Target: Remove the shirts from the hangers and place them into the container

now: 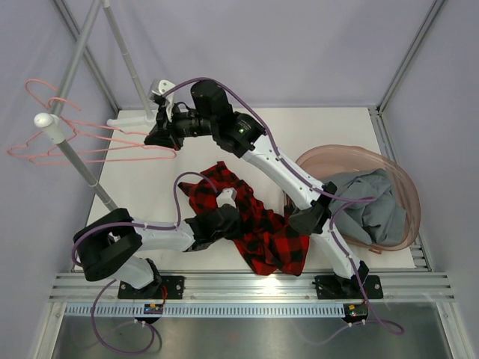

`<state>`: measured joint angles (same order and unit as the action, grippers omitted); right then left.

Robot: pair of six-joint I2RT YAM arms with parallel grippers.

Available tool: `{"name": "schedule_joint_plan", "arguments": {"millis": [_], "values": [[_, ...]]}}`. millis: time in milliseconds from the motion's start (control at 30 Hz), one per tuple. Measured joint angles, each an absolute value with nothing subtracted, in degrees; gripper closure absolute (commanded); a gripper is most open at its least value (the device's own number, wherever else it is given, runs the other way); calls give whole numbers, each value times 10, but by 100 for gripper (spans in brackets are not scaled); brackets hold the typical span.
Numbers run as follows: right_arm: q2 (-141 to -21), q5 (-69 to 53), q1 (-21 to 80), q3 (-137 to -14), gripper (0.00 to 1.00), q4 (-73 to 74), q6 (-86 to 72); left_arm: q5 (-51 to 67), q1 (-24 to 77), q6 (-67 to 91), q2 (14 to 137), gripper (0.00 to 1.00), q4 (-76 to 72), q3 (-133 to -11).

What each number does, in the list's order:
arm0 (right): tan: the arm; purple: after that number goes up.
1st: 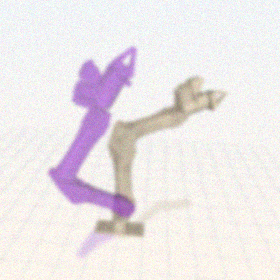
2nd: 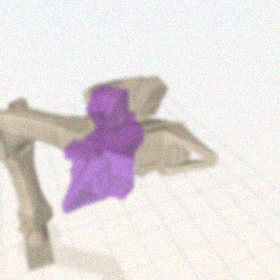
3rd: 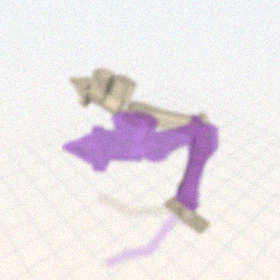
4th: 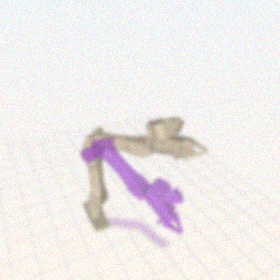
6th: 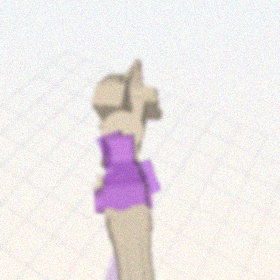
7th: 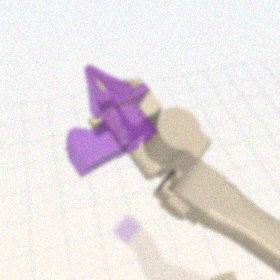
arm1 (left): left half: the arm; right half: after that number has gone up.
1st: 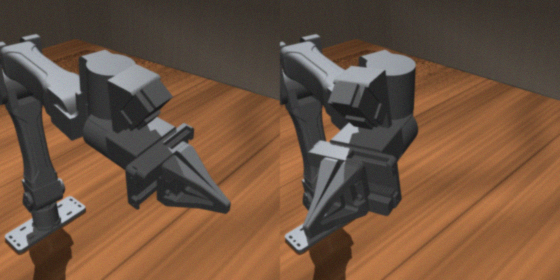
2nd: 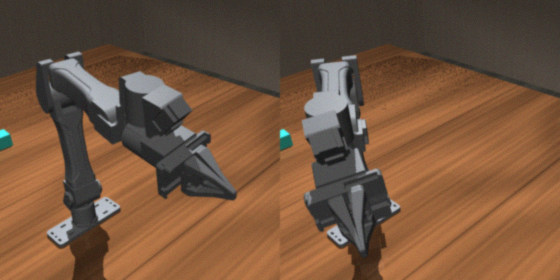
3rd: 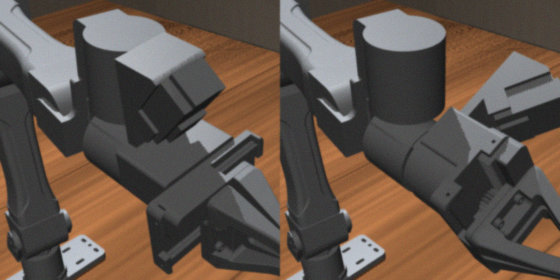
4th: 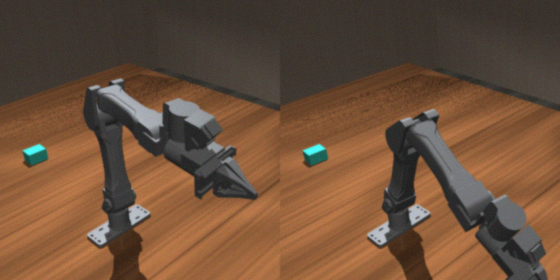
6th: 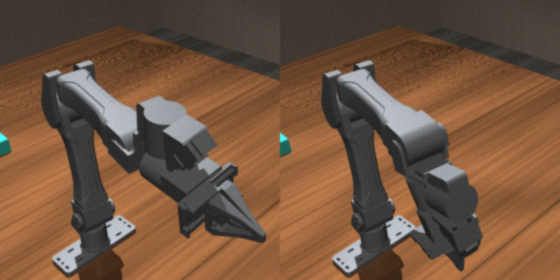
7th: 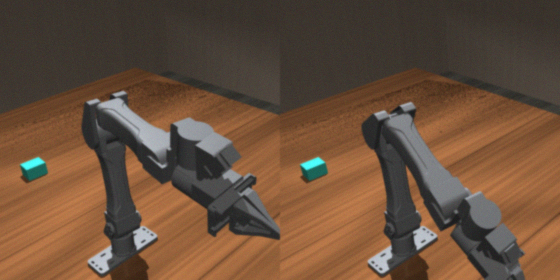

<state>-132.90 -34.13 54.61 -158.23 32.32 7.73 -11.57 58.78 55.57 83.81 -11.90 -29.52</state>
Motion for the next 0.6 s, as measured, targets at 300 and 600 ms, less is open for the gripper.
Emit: {"name": "schedule_joint_plan", "arguments": {"millis": [300,600], "values": [[-1320,-373,540,-1589,100,287,104,-114,588,556,841,100,-123,-295],[-1287,-364,540,-1551,100,287,113,-109,588,556,849,100,-130,-300]]}}
